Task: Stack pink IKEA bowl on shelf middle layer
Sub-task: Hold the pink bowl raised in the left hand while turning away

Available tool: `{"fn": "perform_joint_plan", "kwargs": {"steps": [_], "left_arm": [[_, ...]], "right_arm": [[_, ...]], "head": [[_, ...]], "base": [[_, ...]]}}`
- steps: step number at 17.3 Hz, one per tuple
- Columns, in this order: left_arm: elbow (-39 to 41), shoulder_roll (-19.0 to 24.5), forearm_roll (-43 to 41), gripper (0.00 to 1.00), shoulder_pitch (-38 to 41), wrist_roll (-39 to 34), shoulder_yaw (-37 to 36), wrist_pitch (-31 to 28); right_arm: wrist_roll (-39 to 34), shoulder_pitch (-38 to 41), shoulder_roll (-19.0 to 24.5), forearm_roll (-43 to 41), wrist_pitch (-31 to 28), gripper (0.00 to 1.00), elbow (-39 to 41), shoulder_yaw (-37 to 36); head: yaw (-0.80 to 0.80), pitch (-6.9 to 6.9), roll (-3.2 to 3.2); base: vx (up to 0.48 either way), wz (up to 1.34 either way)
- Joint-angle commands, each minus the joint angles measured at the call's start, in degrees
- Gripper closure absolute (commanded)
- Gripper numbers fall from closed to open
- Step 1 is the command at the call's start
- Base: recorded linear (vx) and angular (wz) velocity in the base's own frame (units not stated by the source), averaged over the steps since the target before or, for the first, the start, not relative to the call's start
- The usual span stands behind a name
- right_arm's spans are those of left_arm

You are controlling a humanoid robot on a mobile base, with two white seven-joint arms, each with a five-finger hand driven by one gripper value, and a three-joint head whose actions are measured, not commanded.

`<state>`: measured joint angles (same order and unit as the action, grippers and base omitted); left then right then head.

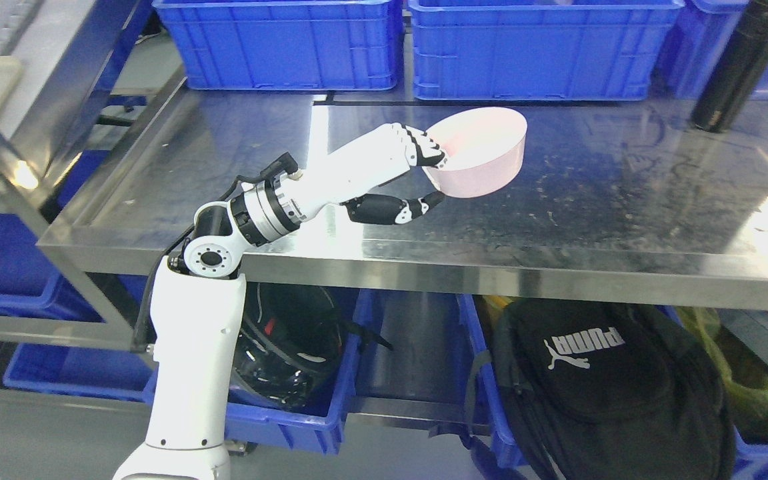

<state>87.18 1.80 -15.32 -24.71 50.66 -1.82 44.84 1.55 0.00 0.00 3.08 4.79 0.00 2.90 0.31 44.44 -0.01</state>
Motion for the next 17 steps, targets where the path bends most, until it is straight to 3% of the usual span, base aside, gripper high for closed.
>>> {"fn": "perform_joint_plan", "kwargs": {"steps": [1,6,17], "left_arm": [[2.4,6.0,3.7,0.99,3.9,0.0,-1.3,0.2],[2.8,6.2,3.7,0.98,7.7,-0.2,-0.7,0.2],[2.7,3.9,3.2,0.98,6.8,-0.4,-0.7,0.2]], "right_arm": [[-0.1,1.3,-1.0,0.0,0.0,0.0,1.0,0.0],[-0.1,1.3,-1.0,0.0,0.0,0.0,1.0,0.0],[-0.1,1.3,-1.0,0.0,0.0,0.0,1.0,0.0]], "head": [[0.0,0.0,0.0],[0.0,0.0,0.0],[0.0,0.0,0.0]], "base": [[0.022,0.66],[0.006,0.95],[-0.065,1.25]]}}
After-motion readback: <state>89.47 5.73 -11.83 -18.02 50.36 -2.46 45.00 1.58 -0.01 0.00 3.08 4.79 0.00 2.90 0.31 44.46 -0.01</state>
